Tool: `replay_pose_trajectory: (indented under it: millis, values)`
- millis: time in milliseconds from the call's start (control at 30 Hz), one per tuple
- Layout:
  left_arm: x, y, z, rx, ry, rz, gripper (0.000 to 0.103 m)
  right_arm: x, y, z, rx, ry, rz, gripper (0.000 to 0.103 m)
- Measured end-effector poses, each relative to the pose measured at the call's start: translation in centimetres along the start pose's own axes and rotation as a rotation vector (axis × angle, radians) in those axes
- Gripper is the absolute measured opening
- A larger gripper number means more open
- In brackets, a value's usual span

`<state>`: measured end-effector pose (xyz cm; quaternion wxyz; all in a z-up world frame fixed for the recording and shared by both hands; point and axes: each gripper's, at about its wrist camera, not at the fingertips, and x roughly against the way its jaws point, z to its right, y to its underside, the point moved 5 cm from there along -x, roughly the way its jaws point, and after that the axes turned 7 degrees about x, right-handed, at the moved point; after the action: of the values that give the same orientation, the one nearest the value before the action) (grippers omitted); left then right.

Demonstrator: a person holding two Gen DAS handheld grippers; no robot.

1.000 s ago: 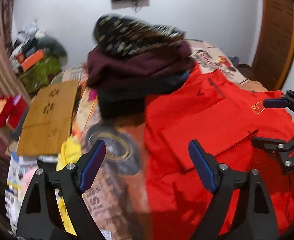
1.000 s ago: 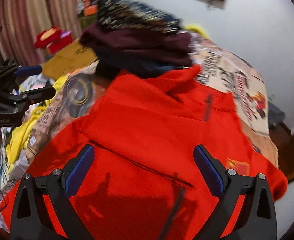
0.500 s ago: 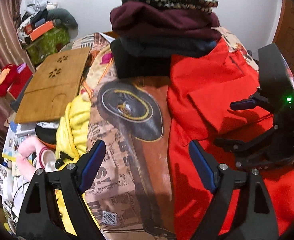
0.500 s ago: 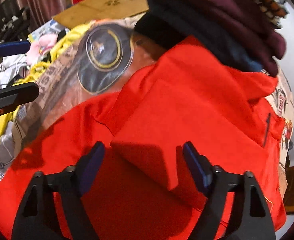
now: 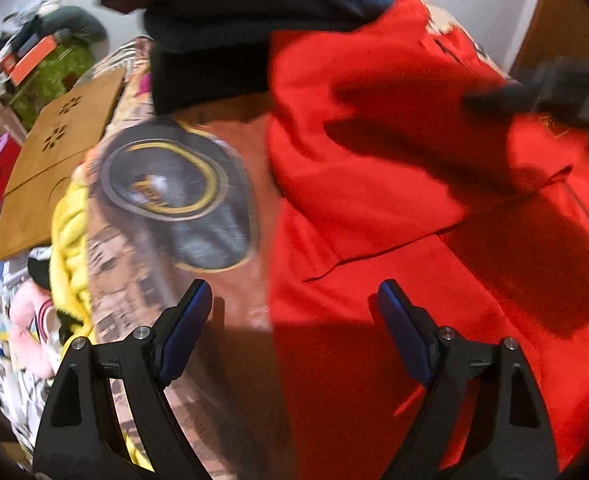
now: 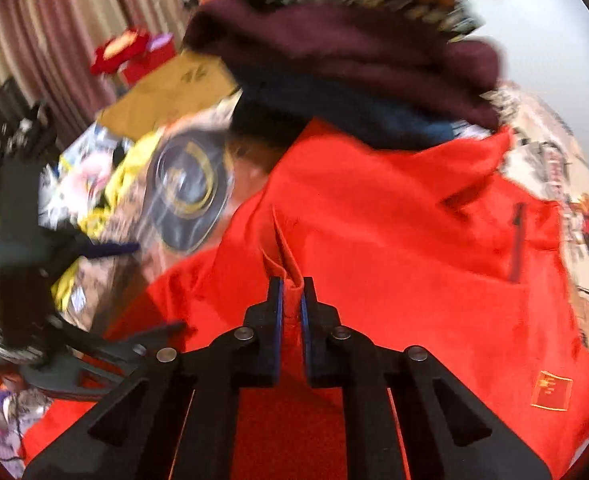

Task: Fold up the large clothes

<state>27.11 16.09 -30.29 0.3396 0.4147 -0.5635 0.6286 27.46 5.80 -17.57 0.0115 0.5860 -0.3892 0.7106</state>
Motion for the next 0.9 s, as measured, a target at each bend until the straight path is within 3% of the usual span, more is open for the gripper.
replay_pose_trajectory:
  millis: [100,333,467,667,900]
  values:
    - [-1.2,-0.5,1.6,-0.036,-0.03,-0.032,0.085,2.9,-0.6,2.3,-0.029,0.049,0.073,0.007]
    - [-1.4,-2.8,3.4,-0.057,-0.085,0.028,0.085,12.1,-1.1,9.2,-0.172,0.211,0.3,0.007]
    - [-1.4,-3.6,3.4,-0.067,-0.132,0.066,0.085,15.4,0.5,12.9,-0.26,0.326,0.361,0.007]
    - [-0.8,-4.4,0.2,0.057,-0.15,0.083,0.085,17.3,4.9,16.5,-0.366,0.417,0.349,0.007]
    - [-1.1,-4.1,-2.6,0.173,-0.126,0.051,0.085,16.0,11.2,18.8,-0.479,0.395,0.248,0.007]
